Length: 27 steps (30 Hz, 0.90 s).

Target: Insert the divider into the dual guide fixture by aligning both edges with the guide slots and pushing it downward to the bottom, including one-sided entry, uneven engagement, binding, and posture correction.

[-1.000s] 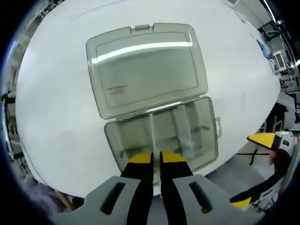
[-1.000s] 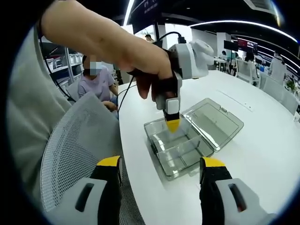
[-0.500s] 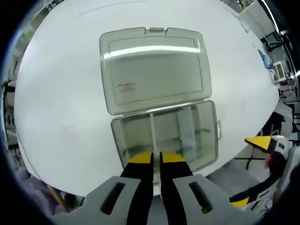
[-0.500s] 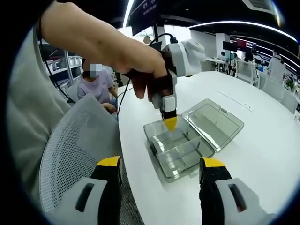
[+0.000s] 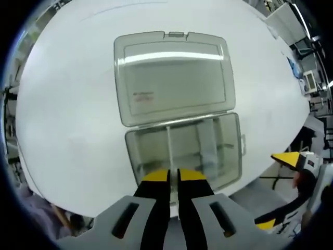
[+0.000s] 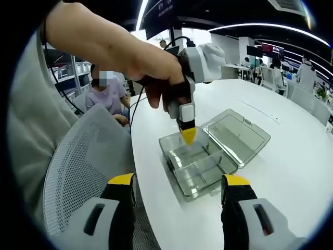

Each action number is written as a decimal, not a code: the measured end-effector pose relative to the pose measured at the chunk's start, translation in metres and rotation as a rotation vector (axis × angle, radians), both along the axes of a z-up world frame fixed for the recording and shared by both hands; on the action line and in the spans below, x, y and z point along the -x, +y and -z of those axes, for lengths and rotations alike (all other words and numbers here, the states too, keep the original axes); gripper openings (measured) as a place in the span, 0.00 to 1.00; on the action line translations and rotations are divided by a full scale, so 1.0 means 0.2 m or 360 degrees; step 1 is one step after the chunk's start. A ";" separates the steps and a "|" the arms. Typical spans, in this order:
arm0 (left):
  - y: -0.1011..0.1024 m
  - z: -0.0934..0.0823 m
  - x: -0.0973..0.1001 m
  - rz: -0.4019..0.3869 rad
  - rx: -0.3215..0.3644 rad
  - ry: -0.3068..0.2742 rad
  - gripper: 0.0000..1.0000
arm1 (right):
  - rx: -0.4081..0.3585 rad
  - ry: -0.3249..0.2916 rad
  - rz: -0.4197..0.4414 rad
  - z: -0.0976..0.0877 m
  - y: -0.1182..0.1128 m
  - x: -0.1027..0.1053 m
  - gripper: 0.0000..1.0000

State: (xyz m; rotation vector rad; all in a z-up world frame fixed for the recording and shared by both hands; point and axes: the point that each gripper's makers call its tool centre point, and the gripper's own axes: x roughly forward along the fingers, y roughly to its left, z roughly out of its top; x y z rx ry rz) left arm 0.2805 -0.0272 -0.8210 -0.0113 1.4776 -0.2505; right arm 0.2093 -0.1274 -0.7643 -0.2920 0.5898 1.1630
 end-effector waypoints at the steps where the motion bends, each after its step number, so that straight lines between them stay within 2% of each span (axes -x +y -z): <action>1: 0.00 0.00 0.00 -0.0002 -0.0001 0.0002 0.01 | 0.0000 -0.0002 0.0001 0.00 0.00 0.00 0.64; 27: 0.02 0.01 0.00 -0.0005 -0.0014 0.0007 0.01 | 0.0002 0.0000 0.0005 0.00 -0.01 0.00 0.64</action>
